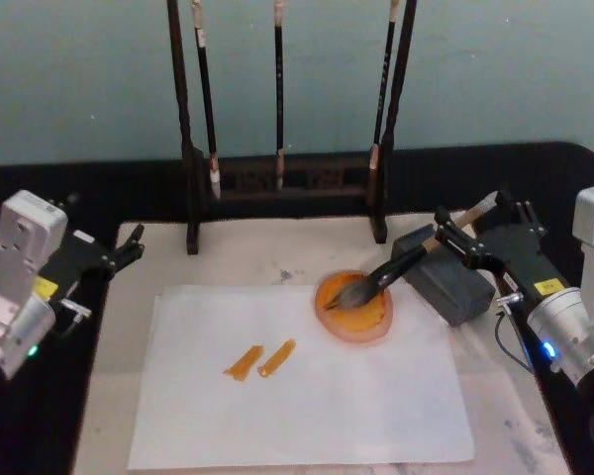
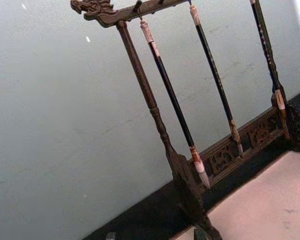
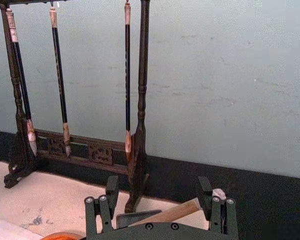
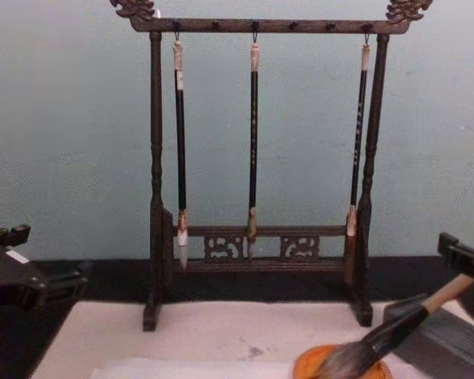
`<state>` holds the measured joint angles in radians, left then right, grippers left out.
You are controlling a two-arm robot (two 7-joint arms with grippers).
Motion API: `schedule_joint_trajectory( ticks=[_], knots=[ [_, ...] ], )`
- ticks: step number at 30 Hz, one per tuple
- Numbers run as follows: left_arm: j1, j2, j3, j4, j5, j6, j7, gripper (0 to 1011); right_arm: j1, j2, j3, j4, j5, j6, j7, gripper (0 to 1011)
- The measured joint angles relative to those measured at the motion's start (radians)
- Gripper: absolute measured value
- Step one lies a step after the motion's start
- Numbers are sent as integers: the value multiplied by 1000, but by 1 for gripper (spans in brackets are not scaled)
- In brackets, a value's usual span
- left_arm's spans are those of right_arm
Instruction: Pick up the brush from the inkstone, write on the paper, then place the brush back to its original position.
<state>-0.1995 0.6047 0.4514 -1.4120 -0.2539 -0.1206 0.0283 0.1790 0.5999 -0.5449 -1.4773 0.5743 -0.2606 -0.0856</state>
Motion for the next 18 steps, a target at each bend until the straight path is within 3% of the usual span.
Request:
schedule_joint_trajectory(
  ticks=[18],
  knots=[
    [0, 0, 0, 0, 0, 0, 0, 1010, 0, 0, 0, 0, 0, 0, 0, 1000]
  ],
)
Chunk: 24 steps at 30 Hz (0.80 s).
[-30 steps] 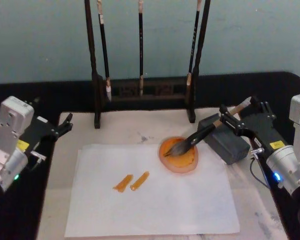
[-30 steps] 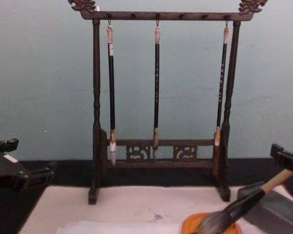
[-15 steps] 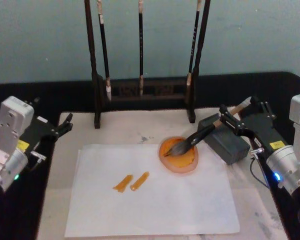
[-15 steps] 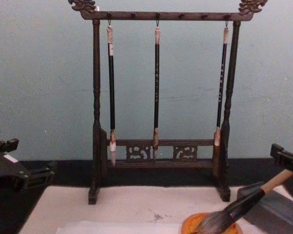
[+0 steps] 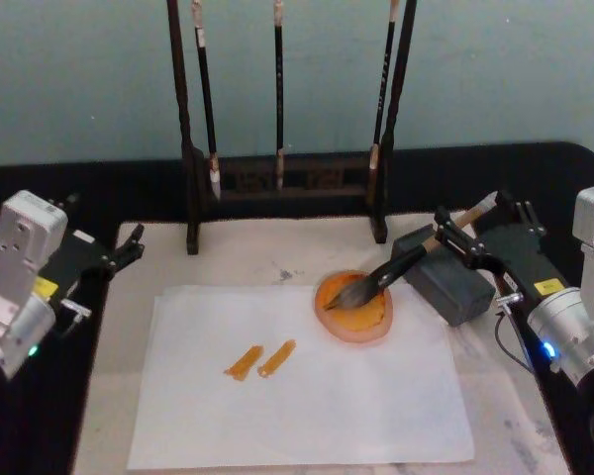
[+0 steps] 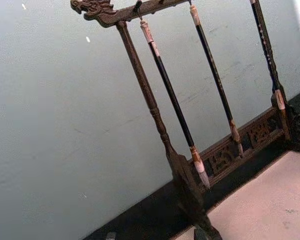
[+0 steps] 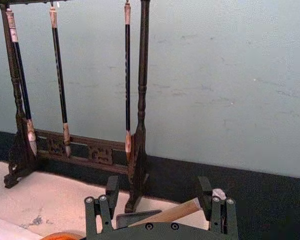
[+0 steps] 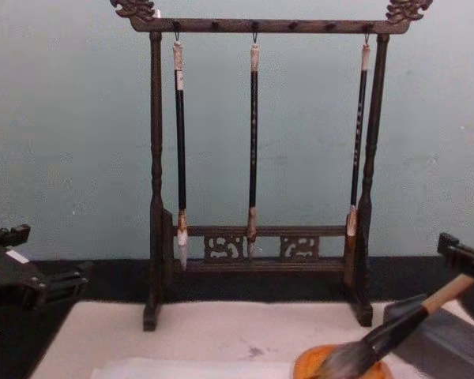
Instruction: Pick up the brush from the inkstone, write on the paper, then place the brush back to its original position.
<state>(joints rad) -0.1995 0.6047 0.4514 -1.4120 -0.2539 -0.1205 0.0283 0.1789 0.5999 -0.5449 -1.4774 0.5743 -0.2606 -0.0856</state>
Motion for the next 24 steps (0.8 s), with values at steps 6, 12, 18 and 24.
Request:
schedule_joint_trajectory(
  ticks=[6, 12, 18, 24],
  knots=[
    [0, 0, 0, 0, 0, 0, 0, 1010, 0, 0, 0, 0, 0, 0, 0, 1000],
    [0, 0, 0, 0, 0, 0, 0, 1010, 0, 0, 0, 0, 0, 0, 0, 1000],
    [0, 0, 0, 0, 0, 0, 0, 1010, 0, 0, 0, 0, 0, 0, 0, 1000],
    [0, 0, 0, 0, 0, 0, 0, 1010, 0, 0, 0, 0, 0, 0, 0, 1000]
  ],
)
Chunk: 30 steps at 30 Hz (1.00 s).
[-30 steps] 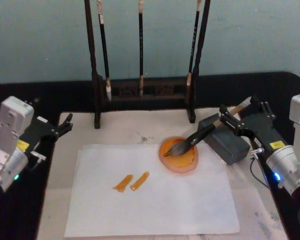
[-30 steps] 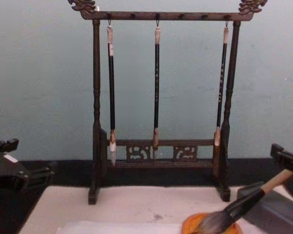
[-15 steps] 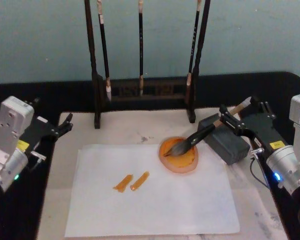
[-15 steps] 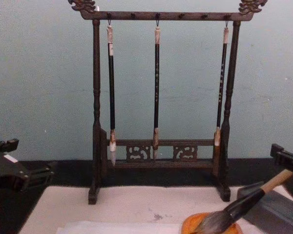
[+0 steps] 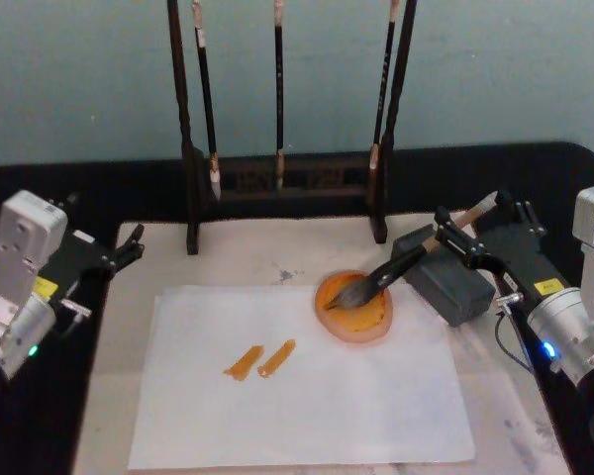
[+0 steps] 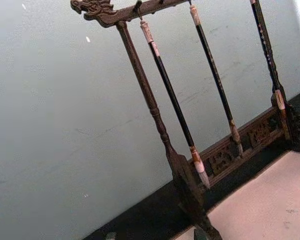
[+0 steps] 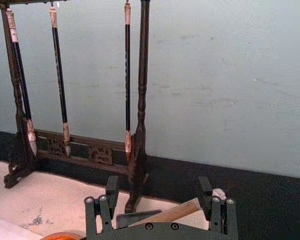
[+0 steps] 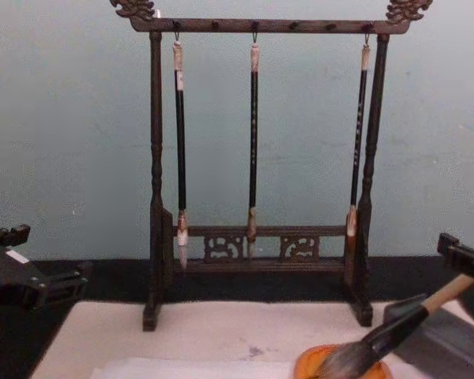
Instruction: Pick up the brush from the inkstone, write on the paper, then place the brush back to its original position.
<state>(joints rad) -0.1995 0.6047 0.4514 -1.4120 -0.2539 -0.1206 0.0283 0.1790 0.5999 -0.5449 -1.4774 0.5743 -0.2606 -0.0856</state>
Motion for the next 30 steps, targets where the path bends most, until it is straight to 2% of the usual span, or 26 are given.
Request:
schedule_joint_trajectory(
  ticks=[30],
  knots=[
    [0, 0, 0, 0, 0, 0, 0, 1010, 0, 0, 0, 0, 0, 0, 0, 1000]
  ],
)
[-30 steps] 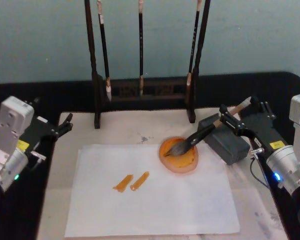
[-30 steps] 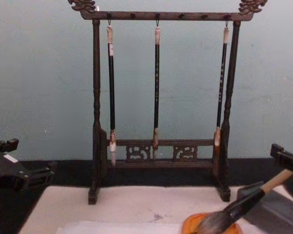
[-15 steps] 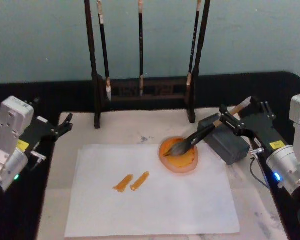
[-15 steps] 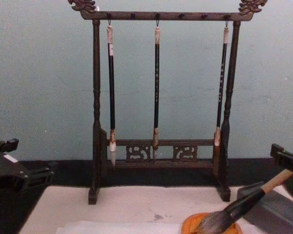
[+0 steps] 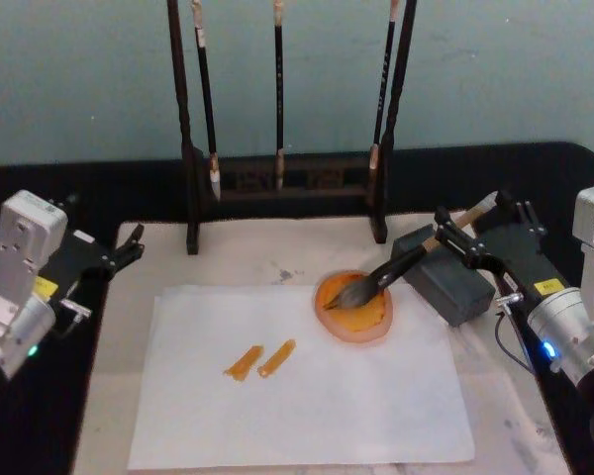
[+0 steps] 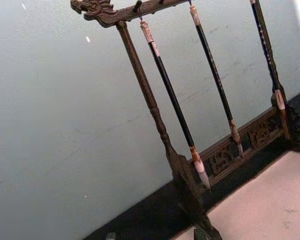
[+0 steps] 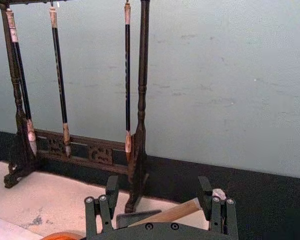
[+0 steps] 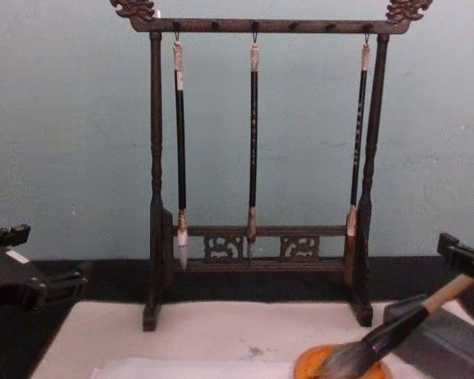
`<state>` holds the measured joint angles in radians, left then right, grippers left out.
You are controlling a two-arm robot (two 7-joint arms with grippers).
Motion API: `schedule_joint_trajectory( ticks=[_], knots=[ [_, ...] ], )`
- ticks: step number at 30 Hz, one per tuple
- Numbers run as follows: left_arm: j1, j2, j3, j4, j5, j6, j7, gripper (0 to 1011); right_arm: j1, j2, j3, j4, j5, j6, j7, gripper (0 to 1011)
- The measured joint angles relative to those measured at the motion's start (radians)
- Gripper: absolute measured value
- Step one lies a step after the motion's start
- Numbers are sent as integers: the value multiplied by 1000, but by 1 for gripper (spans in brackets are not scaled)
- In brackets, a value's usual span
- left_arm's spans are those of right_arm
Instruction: Pick up the brush from the inkstone, write on the paper, then place the brush back to its original position.
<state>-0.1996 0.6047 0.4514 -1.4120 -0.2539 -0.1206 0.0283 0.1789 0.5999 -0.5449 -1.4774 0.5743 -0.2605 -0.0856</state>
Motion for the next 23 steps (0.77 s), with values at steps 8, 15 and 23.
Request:
schedule_joint_trajectory(
  ticks=[8, 15, 23],
  knots=[
    [0, 0, 0, 0, 0, 0, 0, 1009, 0, 0, 0, 0, 0, 0, 0, 1000],
    [0, 0, 0, 0, 0, 0, 0, 1009, 0, 0, 0, 0, 0, 0, 0, 1000],
    [0, 0, 0, 0, 0, 0, 0, 1010, 0, 0, 0, 0, 0, 0, 0, 1000]
  ],
)
